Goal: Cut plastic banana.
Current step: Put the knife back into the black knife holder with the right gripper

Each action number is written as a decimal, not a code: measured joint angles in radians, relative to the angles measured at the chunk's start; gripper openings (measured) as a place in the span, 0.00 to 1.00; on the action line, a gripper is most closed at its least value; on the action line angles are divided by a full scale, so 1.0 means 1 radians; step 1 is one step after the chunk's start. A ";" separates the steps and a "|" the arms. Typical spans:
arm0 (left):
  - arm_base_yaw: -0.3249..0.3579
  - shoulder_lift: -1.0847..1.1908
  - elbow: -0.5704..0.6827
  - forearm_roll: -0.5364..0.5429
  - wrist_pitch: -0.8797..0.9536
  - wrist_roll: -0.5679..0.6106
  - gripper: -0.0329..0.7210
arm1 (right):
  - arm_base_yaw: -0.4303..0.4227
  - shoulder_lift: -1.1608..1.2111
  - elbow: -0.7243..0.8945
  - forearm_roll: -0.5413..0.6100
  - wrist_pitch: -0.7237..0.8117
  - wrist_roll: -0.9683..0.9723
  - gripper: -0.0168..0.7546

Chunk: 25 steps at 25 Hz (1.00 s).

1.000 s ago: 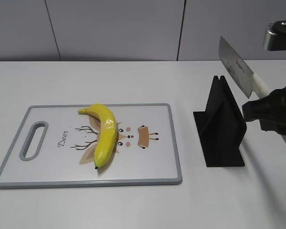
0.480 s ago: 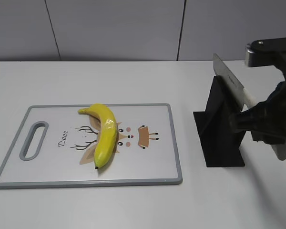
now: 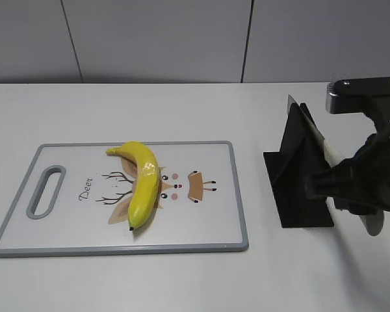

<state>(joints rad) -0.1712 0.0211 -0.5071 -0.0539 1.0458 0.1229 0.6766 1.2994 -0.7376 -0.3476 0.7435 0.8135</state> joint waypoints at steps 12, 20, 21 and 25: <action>0.000 0.000 0.000 0.000 0.000 0.000 0.62 | -0.005 0.000 0.004 -0.062 -0.042 0.012 0.23; 0.000 0.000 0.000 0.000 0.000 0.000 0.62 | -0.004 0.000 0.003 -0.063 -0.132 -0.001 0.54; 0.000 0.000 0.000 0.001 0.000 0.000 0.62 | -0.004 0.000 0.003 -0.063 -0.139 -0.002 0.63; 0.000 0.000 0.000 0.001 0.000 0.000 0.62 | -0.004 0.000 0.003 -0.065 -0.147 -0.005 0.85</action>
<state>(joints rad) -0.1712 0.0211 -0.5071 -0.0529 1.0458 0.1229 0.6730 1.2994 -0.7341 -0.4128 0.5969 0.8088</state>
